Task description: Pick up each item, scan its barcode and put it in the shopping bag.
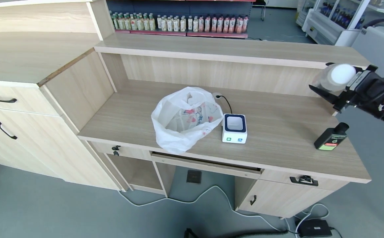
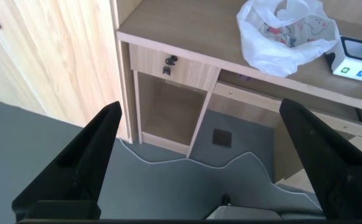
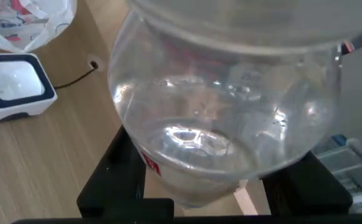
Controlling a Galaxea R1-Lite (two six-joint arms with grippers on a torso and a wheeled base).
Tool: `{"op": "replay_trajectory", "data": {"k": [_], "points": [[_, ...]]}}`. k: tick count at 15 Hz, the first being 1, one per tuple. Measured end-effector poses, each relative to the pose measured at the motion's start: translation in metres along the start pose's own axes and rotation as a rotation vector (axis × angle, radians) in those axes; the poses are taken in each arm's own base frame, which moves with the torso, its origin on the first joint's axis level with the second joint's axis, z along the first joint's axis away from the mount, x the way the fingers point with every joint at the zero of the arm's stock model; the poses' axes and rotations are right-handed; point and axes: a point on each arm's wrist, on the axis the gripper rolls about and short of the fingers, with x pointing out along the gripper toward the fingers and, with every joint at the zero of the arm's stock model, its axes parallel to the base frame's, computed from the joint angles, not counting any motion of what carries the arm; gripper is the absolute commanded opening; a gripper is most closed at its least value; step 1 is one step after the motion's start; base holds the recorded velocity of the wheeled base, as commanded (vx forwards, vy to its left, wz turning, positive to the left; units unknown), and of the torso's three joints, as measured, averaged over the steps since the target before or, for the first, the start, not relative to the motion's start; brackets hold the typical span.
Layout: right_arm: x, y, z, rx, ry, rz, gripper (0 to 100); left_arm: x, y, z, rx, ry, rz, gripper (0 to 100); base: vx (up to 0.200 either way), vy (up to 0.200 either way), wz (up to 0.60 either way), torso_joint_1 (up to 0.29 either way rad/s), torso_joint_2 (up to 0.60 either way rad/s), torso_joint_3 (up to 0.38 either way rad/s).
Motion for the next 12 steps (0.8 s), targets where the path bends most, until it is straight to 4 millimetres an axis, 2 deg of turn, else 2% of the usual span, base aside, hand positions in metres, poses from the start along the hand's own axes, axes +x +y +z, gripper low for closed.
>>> {"op": "replay_trajectory", "data": {"k": [5, 8, 12], "points": [[0.043, 0.058, -0.018, -0.025, -0.124, 0.016, 0, 0.0, 0.0, 0.0, 0.0, 0.001, 0.0, 100, 0.0, 0.0, 0.0, 0.0, 0.0, 0.0], [0.054, 0.09, -0.028, -0.003, -0.145, 0.046, 0, 0.0, 0.0, 0.0, 0.0, 0.0, 0.0, 100, 0.0, 0.0, 0.0, 0.0, 0.0, 0.0], [0.058, 0.118, -0.036, -0.006, -0.151, 0.094, 0, 0.0, 0.0, 0.0, 0.0, 0.001, 0.0, 100, 0.0, 0.0, 0.0, 0.0, 0.0, 0.0]]}}
